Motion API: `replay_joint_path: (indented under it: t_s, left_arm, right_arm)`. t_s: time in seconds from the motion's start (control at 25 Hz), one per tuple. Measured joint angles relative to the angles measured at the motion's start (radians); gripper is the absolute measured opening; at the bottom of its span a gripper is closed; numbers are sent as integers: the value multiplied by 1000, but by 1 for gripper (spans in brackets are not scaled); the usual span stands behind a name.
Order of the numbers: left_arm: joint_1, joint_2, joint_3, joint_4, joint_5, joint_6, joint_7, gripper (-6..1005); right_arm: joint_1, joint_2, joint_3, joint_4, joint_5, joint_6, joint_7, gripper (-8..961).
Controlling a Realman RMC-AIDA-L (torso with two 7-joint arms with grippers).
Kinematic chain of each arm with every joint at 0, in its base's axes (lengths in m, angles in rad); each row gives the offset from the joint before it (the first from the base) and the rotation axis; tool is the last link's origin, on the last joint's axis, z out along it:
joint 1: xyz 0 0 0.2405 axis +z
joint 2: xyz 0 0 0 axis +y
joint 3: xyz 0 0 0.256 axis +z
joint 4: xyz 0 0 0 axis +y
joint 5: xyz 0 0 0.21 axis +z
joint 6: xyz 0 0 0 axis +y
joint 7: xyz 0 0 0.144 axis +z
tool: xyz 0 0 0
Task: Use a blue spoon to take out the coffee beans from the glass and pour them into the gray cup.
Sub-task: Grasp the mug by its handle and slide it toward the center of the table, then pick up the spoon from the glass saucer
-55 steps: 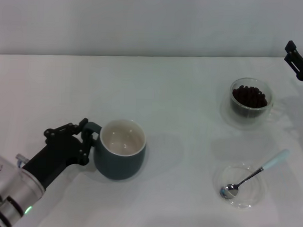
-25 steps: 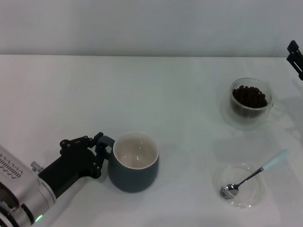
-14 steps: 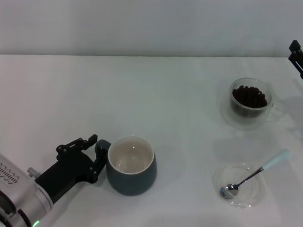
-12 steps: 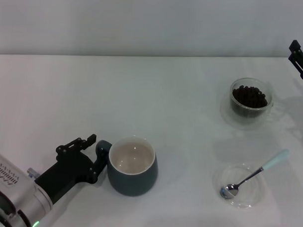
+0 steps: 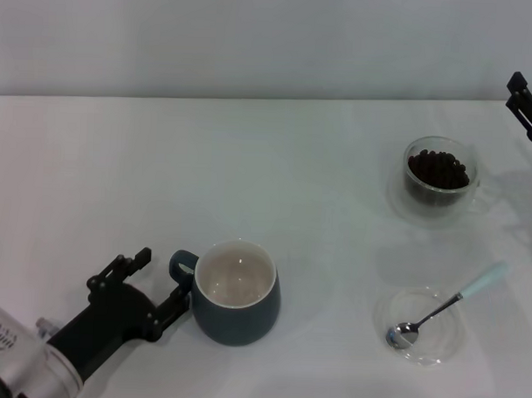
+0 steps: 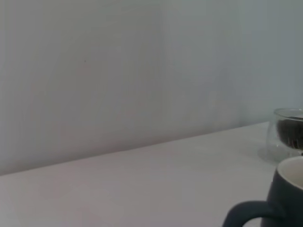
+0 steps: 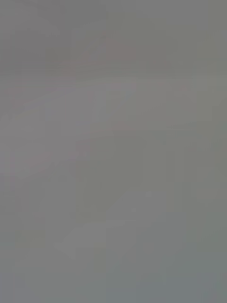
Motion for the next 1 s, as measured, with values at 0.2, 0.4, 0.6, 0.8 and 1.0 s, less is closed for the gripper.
replay_joint_path:
  t_s: [0.2,0.4,0.6,0.8,1.0]
  left_arm:
    - [49,1,-1,2,4,56,0,740]
    - [88,1,-2,-4,0,120,0,739]
    - [165,3,-11,-6,-65,230,0,737]
    - [237,3,-12,-30,-281,370,-5,732]
    - [232,3,-12,-54,-390,393,-13,730]
  right_arm:
    - [-1,0,0,2,-2,-3,0,871]
    - [-4,0,0,5,-2,-10,0,871]
    - [-30,-3,0,0,-1,-20,71,870]
    - [-93,-11,-3,-9,-3,-84,214,870]
    - [-189,-16,-31,-41,-4,-139,424,870]
